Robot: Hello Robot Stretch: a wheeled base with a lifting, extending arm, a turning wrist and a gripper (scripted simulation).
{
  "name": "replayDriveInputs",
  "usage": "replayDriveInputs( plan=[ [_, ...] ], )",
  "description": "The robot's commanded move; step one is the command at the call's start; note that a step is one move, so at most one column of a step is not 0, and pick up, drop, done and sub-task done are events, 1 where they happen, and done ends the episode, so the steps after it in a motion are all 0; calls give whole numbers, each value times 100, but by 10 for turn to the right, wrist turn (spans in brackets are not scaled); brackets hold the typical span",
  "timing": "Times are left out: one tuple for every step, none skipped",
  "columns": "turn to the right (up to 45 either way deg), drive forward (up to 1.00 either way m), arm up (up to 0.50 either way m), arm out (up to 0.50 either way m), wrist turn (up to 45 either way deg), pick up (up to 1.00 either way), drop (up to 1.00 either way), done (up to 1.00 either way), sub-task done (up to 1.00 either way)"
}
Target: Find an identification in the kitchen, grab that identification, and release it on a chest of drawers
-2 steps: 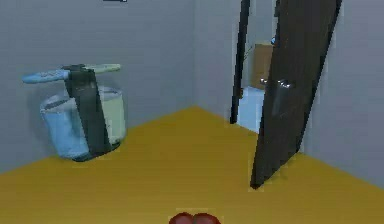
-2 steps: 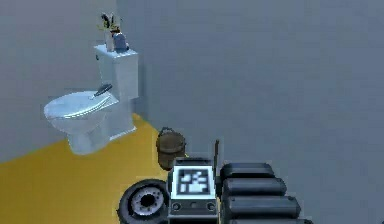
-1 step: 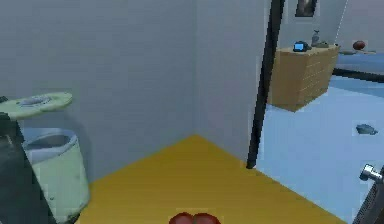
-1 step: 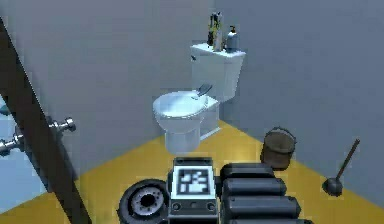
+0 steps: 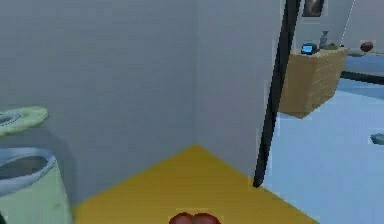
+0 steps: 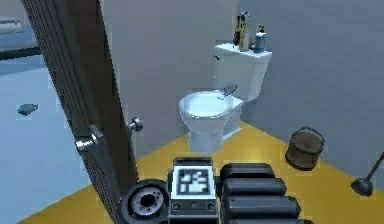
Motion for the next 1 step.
replayDriveInputs(
  plan=[
    [210,0,0,0,0,0,0,0,0]
  ],
)
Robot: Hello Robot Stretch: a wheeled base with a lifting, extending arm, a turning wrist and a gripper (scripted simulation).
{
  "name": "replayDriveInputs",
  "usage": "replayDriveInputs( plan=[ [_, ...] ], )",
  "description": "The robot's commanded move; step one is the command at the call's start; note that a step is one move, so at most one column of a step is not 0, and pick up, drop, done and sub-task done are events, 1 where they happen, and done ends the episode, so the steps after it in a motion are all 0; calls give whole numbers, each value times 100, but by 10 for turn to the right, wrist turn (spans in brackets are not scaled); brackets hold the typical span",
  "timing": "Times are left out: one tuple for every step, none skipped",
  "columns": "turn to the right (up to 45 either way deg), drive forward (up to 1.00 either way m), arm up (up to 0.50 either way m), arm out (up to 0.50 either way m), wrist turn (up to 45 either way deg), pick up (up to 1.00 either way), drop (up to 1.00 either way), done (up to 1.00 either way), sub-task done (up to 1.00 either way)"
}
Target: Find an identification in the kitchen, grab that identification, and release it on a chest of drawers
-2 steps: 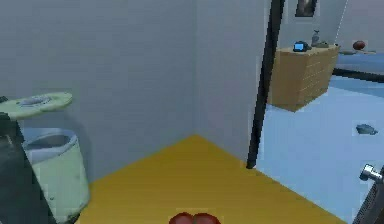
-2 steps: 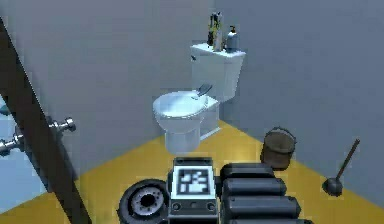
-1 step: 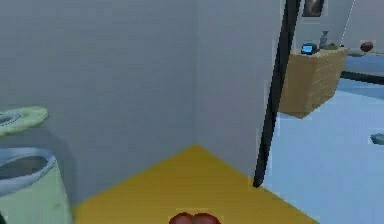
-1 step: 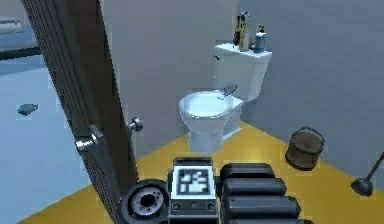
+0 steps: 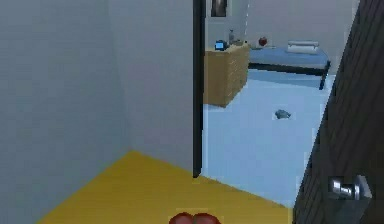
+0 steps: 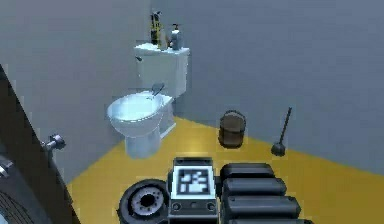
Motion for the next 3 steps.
replayDriveInputs(
  plan=[
    [0,50,0,0,0,0,0,0,0],
    [180,0,0,0,0,0,0,0,0],
    [0,100,0,0,0,0,0,0,0]
  ],
)
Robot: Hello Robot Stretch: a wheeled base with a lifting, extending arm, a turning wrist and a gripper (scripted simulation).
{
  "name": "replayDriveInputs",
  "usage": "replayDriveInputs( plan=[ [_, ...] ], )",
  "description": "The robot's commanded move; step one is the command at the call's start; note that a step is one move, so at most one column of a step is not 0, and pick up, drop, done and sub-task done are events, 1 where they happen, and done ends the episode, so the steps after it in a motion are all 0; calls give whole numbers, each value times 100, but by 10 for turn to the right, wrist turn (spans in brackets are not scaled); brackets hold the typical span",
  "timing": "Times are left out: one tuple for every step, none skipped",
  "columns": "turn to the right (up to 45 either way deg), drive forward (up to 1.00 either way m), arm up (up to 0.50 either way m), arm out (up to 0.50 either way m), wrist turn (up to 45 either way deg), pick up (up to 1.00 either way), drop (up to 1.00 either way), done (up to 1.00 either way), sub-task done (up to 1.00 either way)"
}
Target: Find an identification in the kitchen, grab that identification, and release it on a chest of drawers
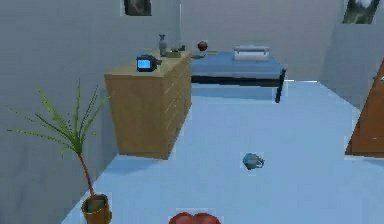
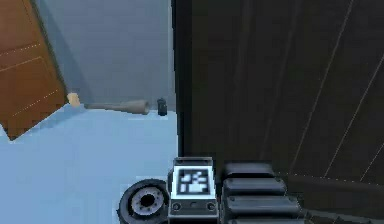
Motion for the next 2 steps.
replayDriveInputs(
  plan=[
    [90,0,0,0,0,0,0,0,0],
    [0,20,0,0,0,0,0,0,0]
  ],
)
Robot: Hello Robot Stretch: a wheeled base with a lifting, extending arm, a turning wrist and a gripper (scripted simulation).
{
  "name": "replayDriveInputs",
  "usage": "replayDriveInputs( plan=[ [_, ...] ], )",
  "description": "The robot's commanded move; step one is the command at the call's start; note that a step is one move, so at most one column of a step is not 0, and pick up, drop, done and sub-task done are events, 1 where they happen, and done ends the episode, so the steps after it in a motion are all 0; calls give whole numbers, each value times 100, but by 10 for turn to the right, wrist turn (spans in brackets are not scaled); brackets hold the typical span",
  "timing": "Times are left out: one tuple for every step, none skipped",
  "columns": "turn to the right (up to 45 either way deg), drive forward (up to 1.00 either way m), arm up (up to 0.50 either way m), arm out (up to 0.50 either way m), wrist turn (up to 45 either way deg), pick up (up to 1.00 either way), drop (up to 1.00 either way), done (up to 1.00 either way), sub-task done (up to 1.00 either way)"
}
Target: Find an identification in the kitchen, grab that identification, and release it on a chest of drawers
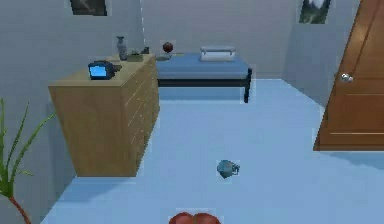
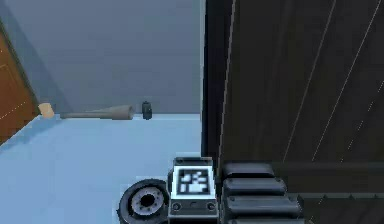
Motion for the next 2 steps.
replayDriveInputs(
  plan=[
    [-30,0,0,0,0,0,0,0,0],
    [0,100,0,0,0,0,0,0,0]
  ],
)
